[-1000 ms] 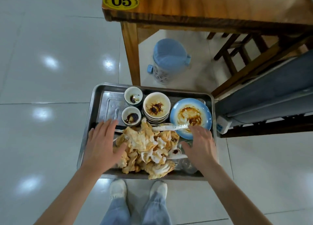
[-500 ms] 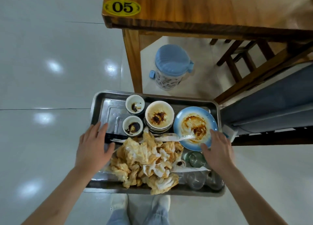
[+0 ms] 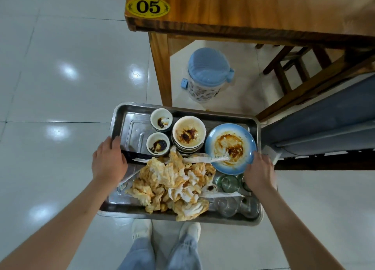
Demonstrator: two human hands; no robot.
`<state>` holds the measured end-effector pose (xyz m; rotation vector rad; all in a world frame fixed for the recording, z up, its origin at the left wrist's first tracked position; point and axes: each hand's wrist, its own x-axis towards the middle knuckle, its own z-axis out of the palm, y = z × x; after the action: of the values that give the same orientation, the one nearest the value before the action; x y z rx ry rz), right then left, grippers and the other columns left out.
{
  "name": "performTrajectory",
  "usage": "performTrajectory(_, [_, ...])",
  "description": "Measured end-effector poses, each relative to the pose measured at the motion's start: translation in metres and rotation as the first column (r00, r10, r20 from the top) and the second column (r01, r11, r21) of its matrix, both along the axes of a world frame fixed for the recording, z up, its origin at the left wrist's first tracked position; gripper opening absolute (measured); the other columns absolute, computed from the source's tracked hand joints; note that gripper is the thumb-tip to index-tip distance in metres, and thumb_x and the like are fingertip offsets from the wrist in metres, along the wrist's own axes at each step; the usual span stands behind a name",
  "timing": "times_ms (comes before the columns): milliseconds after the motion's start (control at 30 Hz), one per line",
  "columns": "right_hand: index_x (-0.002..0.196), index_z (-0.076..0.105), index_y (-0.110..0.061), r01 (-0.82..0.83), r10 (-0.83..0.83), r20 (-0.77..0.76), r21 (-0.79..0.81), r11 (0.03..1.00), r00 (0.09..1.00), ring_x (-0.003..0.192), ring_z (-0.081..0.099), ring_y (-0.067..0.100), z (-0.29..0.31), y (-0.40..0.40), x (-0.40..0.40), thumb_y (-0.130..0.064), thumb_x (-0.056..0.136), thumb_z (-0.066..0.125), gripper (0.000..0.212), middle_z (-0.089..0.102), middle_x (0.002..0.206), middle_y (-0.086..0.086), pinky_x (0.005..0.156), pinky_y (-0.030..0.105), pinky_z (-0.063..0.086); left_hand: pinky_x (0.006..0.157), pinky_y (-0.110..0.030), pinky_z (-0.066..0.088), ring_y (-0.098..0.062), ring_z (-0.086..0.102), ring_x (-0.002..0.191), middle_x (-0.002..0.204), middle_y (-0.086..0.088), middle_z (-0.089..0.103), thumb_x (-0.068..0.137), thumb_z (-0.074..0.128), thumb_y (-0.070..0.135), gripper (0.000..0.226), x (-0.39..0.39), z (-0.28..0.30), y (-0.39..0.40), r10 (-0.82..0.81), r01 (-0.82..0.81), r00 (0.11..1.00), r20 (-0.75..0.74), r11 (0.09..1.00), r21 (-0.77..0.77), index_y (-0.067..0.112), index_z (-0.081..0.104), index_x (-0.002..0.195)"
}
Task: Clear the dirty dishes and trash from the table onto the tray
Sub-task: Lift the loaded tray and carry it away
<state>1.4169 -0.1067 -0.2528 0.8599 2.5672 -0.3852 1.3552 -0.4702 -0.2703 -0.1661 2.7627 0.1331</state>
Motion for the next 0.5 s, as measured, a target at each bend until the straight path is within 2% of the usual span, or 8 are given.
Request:
performTrajectory(167, [0.129,0.042,-0.013,0.037,-0.037,0.016,0.014,0.999,0.999,0.114,0.047,0.031,-0.007,0.010,-0.002,-0.011,0.088,0.054,0.043,0.046,0.125,0.013,0.083,0.041,0.048,0.080,-0.053,0.049,-0.043,0.055,0.094,0.116,-0.023,0.049,0.083,0.053,0.006,0.049,-0.004,-0.003,0.011,0.091,-0.090,0.995,0.048,0.996,-0.017,0.000,0.037,0.129])
performTrajectory(333, [0.129,0.041,-0.014,0.044,-0.044,0.014,0.009,0.999,0.999,0.105,0.053,0.034,-0.014,0.016,-0.004,-0.009,0.086,0.056,0.047,0.047,0.121,0.015,0.075,0.039,0.049,0.082,-0.050,0.047,-0.044,0.053,0.098,0.121,-0.023,0.049,0.084,0.053,0.006,0.050,-0.007,-0.006,0.018,0.080,-0.076,0.995,0.055,0.994,-0.074,-0.001,0.036,0.131])
performTrajectory(500, [0.134,0.035,-0.010,0.090,-0.090,0.018,-0.013,0.996,0.996,0.105,0.054,0.036,-0.018,0.017,-0.006,-0.003,0.085,0.056,0.053,0.047,0.121,0.019,0.077,0.043,0.050,0.085,-0.050,0.046,-0.044,0.054,0.100,0.124,-0.023,0.046,0.085,0.055,0.007,0.053,-0.006,-0.010,0.018,0.098,-0.091,0.993,0.067,0.990,-0.105,-0.002,0.033,0.132])
